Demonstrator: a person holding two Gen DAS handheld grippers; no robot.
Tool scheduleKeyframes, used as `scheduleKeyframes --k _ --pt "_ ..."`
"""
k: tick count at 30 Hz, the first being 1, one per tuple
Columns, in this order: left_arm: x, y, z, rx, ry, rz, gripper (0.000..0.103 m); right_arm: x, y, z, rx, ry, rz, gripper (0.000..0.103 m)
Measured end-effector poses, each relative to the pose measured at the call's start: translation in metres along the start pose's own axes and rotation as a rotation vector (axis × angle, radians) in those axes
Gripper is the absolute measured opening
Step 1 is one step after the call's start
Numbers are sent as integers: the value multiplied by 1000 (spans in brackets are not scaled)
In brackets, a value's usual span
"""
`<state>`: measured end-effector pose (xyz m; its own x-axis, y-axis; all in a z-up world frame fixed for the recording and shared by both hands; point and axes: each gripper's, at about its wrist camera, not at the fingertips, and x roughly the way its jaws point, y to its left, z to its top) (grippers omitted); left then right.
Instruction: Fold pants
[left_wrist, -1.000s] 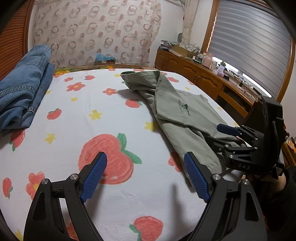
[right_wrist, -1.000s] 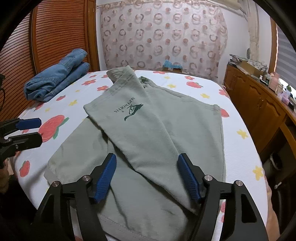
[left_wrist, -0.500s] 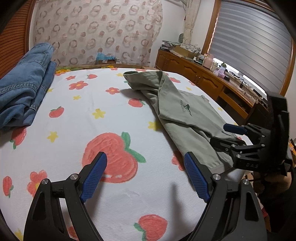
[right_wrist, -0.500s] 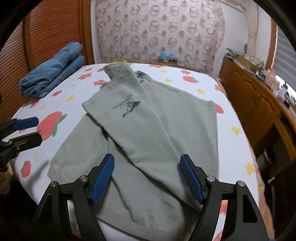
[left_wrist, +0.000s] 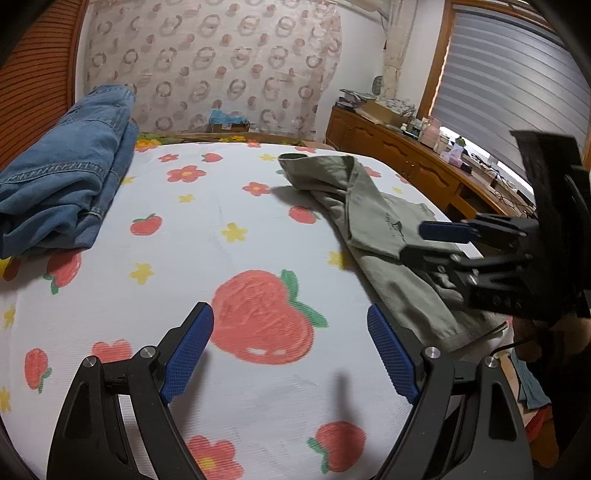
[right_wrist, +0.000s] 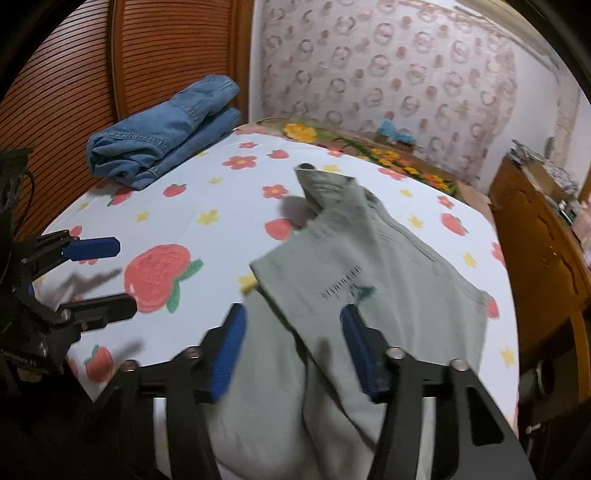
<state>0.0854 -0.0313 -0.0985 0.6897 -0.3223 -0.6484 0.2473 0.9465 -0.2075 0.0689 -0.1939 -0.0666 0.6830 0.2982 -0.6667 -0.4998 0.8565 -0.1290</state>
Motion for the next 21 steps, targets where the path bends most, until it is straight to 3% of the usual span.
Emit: scheduleKeyframes --k 3,12,14,18,21 --pt "-1 3 -1 -8 -2 2 86 17 2 12 -32 31 36 44" --pt "0 6 -2 -16 0 3 86 48 6 28 -101 89 32 39" --pt "0 6 -2 -16 0 4 86 59 5 31 -102 110 26 33" --pt "1 6 -3 -17 5 2 86 65 1 33 -84 115 51 7" --pt "3 5 -4 -12 12 0 86 64 -3 34 -68 91 69 4"
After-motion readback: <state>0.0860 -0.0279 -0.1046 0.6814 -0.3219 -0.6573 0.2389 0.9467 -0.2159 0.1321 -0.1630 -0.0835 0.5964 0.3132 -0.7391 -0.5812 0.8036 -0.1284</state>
